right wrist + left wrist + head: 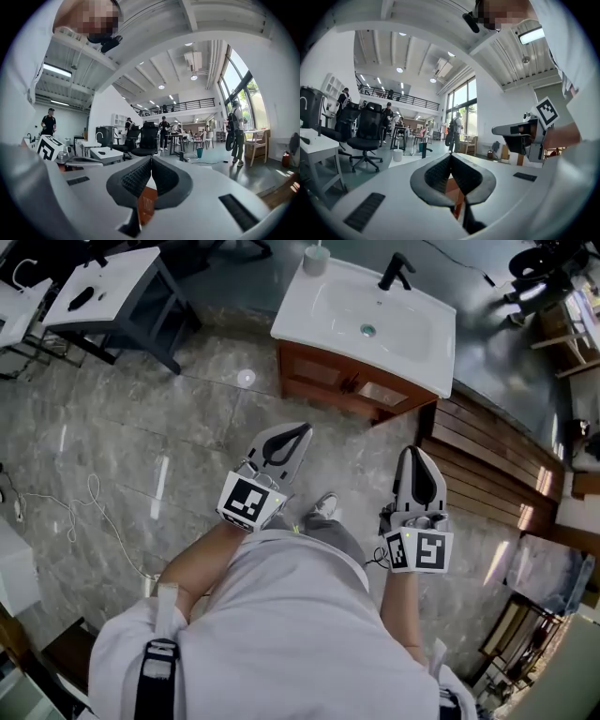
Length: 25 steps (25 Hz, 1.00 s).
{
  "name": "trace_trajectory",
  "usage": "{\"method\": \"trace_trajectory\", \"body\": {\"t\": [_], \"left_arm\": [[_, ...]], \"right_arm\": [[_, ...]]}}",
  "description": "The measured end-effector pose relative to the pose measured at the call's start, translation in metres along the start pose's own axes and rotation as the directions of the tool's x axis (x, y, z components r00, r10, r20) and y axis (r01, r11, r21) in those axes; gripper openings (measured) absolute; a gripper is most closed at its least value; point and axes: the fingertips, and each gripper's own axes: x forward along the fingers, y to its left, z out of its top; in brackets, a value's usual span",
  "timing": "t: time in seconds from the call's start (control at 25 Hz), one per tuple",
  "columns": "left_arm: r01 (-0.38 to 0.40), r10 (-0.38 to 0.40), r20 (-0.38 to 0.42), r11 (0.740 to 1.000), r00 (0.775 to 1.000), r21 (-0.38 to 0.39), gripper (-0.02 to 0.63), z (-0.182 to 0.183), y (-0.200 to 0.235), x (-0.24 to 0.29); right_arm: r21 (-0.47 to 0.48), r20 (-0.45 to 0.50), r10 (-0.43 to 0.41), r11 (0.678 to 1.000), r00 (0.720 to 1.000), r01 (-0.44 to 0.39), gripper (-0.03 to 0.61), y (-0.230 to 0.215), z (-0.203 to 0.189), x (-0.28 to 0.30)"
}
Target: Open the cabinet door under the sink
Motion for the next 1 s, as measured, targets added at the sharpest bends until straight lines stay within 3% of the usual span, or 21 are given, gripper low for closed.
{"method": "trace_trajectory", "body": {"t": [0.16,0.4,0.72,1.0], "left_arm": [[-0.041,0.040,0.008,0.999,0.999,0.035,0.014,0.009,-0.004,0.023],[-0.126,0.126,-0.015,0.992,0.992,0.028,0.014,-0.027,0.011,0.053],[-0.137,0.137,-0.057,0.990,0.989,0.003,0.015,-0.120,0.046,0.103],[-0.085,0.085,-0.099,0.996,0.992,0.004,0.015,-0.222,0.061,0.147]], "right_arm": [[0.017,-0.016,0.052,0.999,0.999,-0.051,0.031,-0.025,-0.010,0.015],[0.021,-0.089,0.120,0.993,0.989,-0.119,0.031,-0.048,-0.054,0.037],[0.010,-0.135,0.148,0.989,0.980,-0.148,0.031,-0.060,-0.141,0.093],[0.016,-0.145,0.158,0.987,0.977,-0.157,0.031,-0.069,-0.235,0.129]]}}
